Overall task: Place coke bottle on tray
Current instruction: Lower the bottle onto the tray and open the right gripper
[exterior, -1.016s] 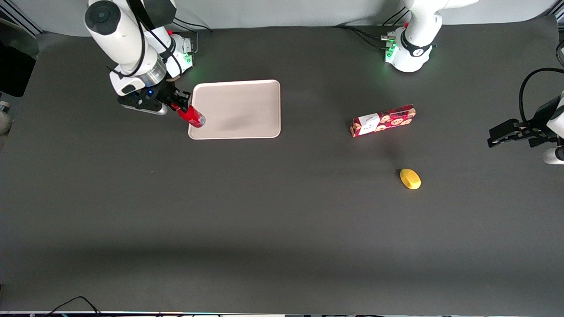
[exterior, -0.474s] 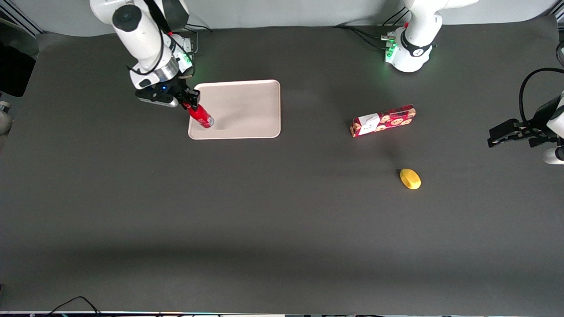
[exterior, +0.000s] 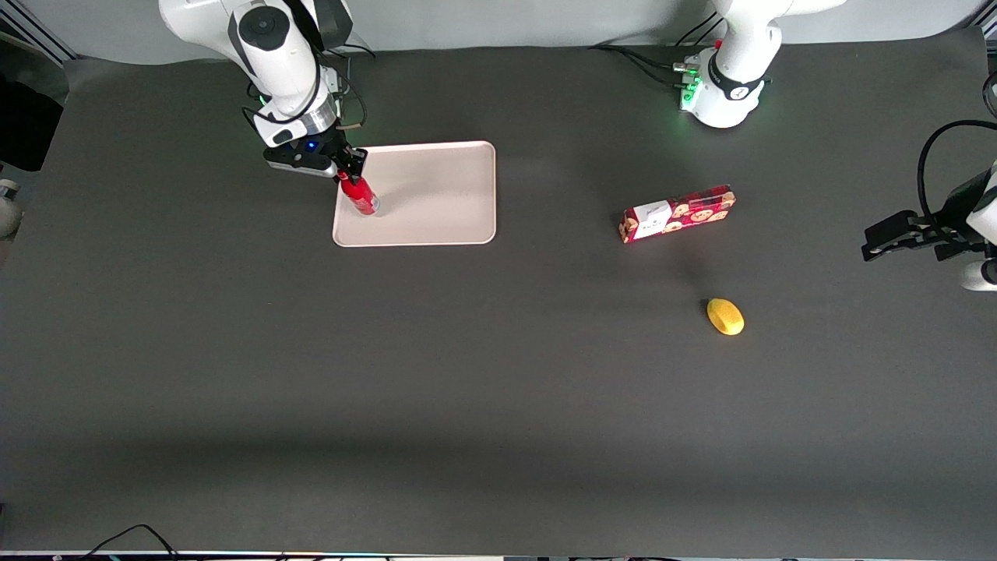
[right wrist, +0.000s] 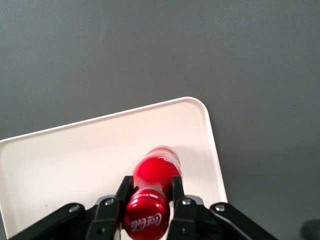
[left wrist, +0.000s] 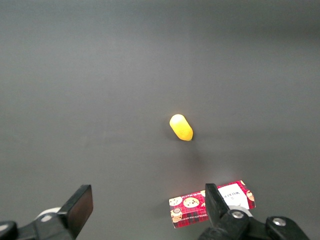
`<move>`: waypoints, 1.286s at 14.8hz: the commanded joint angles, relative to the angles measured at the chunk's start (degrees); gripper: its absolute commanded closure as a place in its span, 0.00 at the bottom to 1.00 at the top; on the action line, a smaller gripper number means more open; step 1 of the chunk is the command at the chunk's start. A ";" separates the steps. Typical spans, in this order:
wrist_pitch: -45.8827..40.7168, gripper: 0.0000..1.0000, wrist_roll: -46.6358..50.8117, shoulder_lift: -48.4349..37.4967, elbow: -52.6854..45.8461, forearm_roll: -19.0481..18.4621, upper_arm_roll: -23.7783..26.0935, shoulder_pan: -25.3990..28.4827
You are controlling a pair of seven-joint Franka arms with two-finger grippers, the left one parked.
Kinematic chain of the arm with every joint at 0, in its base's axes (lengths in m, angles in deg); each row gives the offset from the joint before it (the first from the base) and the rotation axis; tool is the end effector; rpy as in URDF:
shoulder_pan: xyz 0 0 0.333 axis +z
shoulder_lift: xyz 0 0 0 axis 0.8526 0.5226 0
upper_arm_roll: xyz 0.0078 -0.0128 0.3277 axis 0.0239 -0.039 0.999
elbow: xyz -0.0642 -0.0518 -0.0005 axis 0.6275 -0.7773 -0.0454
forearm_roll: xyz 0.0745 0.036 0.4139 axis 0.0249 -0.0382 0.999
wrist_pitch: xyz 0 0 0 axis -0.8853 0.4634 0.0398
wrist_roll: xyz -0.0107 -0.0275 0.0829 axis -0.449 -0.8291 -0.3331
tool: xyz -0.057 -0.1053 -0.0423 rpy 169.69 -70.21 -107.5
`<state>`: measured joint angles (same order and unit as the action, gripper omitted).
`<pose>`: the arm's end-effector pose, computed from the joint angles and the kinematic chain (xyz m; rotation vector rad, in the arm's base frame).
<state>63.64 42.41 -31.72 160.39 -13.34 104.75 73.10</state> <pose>0.3096 0.2122 0.3166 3.1031 -0.3744 0.1207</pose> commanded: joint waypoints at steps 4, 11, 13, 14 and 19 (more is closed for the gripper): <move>4.47 1.00 3.06 -0.53 1.93 1.33 2.54 -0.54; 9.93 1.00 5.88 3.52 1.93 1.33 7.37 -2.48; 9.40 1.00 6.57 4.22 1.93 1.33 8.52 -2.56; 9.31 1.00 6.84 4.49 2.02 1.33 8.52 -2.56; 0.01 1.00 0.62 0.29 1.67 1.16 8.25 -4.92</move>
<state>68.51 47.78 -26.35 160.52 -13.29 112.56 70.76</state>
